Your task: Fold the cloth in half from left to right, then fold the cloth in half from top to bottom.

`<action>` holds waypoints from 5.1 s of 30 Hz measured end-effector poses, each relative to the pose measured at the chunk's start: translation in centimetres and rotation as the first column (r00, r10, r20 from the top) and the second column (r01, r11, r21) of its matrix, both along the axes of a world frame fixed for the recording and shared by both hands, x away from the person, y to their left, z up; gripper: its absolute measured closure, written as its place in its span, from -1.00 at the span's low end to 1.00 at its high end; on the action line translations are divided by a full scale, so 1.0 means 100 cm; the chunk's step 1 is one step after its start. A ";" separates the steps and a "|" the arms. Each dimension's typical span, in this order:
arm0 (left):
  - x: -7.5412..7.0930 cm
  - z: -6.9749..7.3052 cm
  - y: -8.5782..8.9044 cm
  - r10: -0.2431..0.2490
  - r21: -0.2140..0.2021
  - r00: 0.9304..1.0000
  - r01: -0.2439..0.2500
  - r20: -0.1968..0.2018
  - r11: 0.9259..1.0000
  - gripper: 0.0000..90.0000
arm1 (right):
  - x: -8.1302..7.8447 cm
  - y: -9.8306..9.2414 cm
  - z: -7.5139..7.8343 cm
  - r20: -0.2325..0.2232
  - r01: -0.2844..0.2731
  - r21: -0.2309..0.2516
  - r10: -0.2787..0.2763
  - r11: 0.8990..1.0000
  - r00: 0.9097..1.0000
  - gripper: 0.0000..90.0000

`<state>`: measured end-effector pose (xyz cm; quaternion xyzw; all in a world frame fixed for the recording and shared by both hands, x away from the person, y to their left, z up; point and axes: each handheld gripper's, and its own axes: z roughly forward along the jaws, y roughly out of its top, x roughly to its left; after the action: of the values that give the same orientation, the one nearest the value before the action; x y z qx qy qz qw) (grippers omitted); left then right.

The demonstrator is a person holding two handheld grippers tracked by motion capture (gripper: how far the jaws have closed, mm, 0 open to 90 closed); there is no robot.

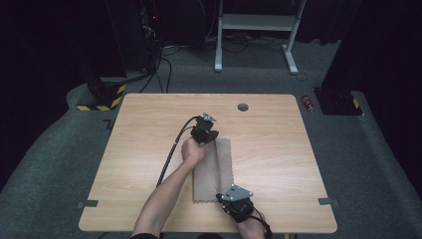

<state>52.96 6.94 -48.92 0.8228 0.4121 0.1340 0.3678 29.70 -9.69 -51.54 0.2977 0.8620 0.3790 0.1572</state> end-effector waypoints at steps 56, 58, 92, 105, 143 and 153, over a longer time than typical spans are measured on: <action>0.015 -0.019 -0.049 -0.071 0.027 0.997 0.072 -0.028 0.997 0.99 | 0.004 -0.043 -0.006 -0.073 0.083 0.043 -0.079 0.996 0.994 0.98; 0.015 -0.019 -0.049 -0.075 0.030 0.997 0.076 -0.029 0.997 0.99 | 0.004 -0.043 -0.006 -0.071 0.080 0.038 -0.077 0.996 0.994 0.98; -0.014 -0.011 0.042 0.125 0.035 0.992 -0.125 -0.016 0.992 0.11 | 0.038 -0.031 -0.003 -0.069 0.071 0.073 -0.066 0.995 0.995 0.48; -0.018 -0.018 0.052 0.199 0.105 0.980 -0.197 -0.004 0.975 0.11 | 0.040 -0.044 -0.007 -0.071 0.061 0.039 -0.058 0.997 0.996 0.44; -0.173 -0.018 0.064 0.013 0.008 0.999 -0.014 0.040 1.000 -0.15 | 0.043 -0.045 -0.008 -0.058 0.057 0.034 -0.055 0.998 0.997 0.45; -0.200 -0.027 0.054 0.007 0.094 1.000 -0.009 0.028 0.996 -0.15 | 0.042 -0.046 -0.008 -0.047 0.049 0.026 -0.047 0.998 0.998 0.45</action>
<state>32.96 12.35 -51.64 0.8355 0.4035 0.1662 0.3339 33.93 -14.26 -52.34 0.3292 0.8527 0.3799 0.1420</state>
